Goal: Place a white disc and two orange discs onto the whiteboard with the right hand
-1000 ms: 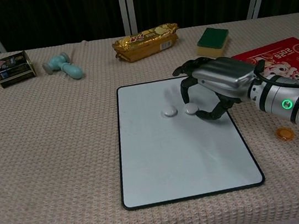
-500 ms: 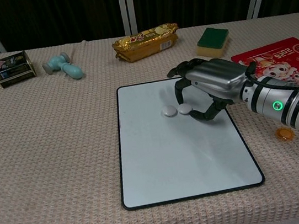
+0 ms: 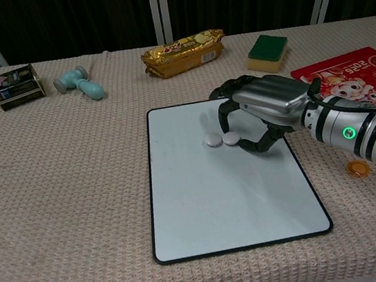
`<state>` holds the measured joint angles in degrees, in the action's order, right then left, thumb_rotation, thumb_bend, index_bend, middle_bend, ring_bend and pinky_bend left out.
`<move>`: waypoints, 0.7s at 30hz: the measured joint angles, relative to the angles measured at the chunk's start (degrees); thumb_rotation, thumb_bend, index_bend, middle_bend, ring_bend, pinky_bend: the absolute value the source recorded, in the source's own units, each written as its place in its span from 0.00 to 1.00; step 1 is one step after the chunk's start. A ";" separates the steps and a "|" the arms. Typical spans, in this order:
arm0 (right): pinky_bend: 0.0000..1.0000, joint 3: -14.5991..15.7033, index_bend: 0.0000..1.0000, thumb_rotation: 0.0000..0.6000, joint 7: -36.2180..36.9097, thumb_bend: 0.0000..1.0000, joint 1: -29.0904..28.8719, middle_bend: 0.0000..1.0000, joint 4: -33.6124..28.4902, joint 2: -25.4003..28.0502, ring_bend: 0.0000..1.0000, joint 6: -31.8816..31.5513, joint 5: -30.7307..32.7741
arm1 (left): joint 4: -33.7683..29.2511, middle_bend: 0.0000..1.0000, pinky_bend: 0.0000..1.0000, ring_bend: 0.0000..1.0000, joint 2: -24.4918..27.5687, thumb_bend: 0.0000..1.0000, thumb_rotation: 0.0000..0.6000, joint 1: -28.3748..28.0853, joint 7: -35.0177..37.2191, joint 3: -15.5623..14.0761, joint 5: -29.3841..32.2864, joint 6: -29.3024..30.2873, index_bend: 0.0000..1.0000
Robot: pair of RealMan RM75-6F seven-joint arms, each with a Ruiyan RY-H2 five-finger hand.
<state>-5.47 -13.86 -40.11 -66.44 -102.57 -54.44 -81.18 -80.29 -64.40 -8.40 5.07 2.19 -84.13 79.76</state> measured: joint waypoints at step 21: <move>0.00 -0.22 0.27 1.00 0.68 0.35 -0.54 0.04 1.20 -0.99 0.00 -0.55 -0.35 | 0.46 0.04 0.10 0.00 -0.12 0.13 1.00 0.11 0.45 -0.01 0.18 -0.13 0.11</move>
<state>-5.69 -13.19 -40.66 -65.24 -103.56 -54.99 -81.54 -79.83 -64.53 -8.29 5.53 2.18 -83.95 79.63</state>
